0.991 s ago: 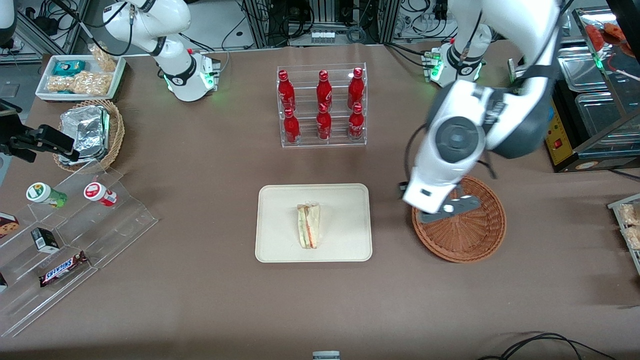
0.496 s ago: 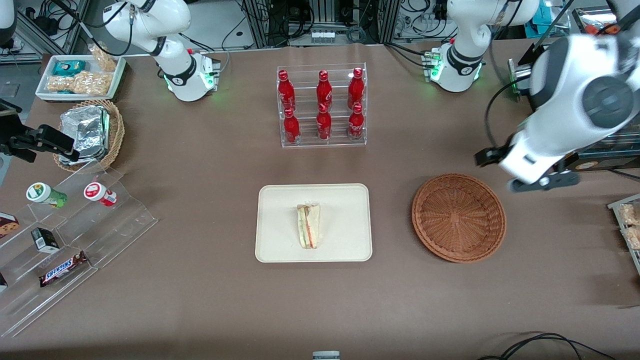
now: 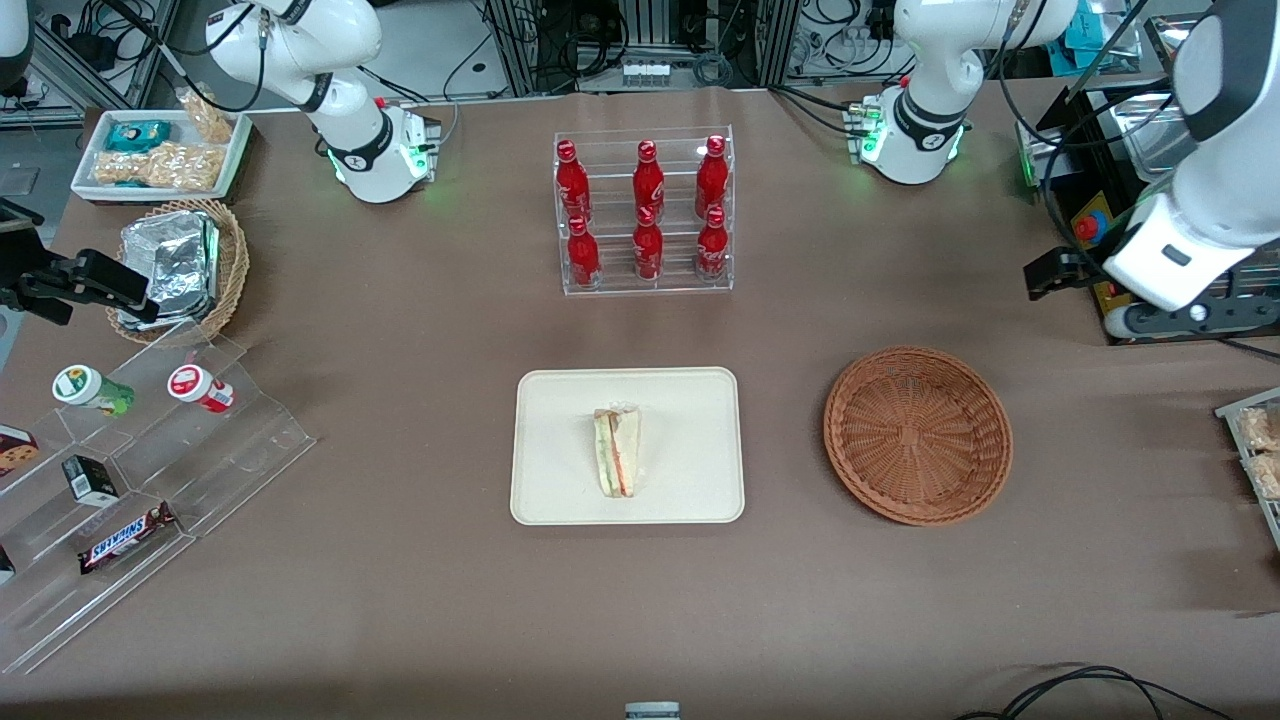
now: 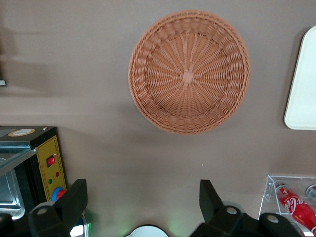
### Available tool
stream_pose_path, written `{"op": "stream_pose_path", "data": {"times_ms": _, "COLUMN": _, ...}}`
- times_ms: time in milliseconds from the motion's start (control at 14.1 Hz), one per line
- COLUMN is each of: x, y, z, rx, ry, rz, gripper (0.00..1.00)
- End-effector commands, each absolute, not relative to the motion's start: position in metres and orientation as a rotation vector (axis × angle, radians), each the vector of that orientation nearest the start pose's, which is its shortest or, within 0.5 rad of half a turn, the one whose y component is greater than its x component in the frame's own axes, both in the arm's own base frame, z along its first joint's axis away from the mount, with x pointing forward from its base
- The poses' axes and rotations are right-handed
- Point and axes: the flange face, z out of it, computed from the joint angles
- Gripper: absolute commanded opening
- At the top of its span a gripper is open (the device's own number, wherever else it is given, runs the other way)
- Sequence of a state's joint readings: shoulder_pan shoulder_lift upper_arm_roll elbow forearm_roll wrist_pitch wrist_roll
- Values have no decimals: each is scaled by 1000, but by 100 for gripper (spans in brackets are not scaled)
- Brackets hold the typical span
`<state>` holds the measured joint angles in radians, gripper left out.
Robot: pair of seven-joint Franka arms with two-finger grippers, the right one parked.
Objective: Place sandwich from basket to tray
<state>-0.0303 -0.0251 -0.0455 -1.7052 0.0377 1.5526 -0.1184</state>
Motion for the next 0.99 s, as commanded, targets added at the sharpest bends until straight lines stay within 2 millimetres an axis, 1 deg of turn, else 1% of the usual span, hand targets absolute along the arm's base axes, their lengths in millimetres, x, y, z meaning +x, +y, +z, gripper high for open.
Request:
{"op": "stream_pose_path", "data": {"times_ms": 0, "x": 538, "y": -34, "z": 592, "rx": -3105, "ry": -40, "rz": 133, "gripper": 100}}
{"op": "stream_pose_path", "data": {"times_ms": 212, "x": 540, "y": -34, "z": 596, "rx": -3103, "ry": -15, "rz": 87, "gripper": 100}}
{"op": "stream_pose_path", "data": {"times_ms": 354, "x": 542, "y": -34, "z": 605, "rx": -3105, "ry": -18, "rz": 56, "gripper": 100}}
{"op": "stream_pose_path", "data": {"times_ms": 496, "x": 540, "y": -35, "z": 609, "rx": -3107, "ry": -16, "rz": 49, "gripper": 100}}
{"op": "stream_pose_path", "data": {"times_ms": 566, "x": 540, "y": -39, "z": 614, "rx": -3113, "ry": -9, "rz": 43, "gripper": 100}}
{"op": "stream_pose_path", "data": {"times_ms": 708, "x": 530, "y": -45, "z": 622, "rx": -3109, "ry": 6, "rz": 77, "gripper": 100}}
{"op": "stream_pose_path", "data": {"times_ms": 920, "x": 529, "y": -47, "z": 626, "rx": -3124, "ry": -3, "rz": 71, "gripper": 100}}
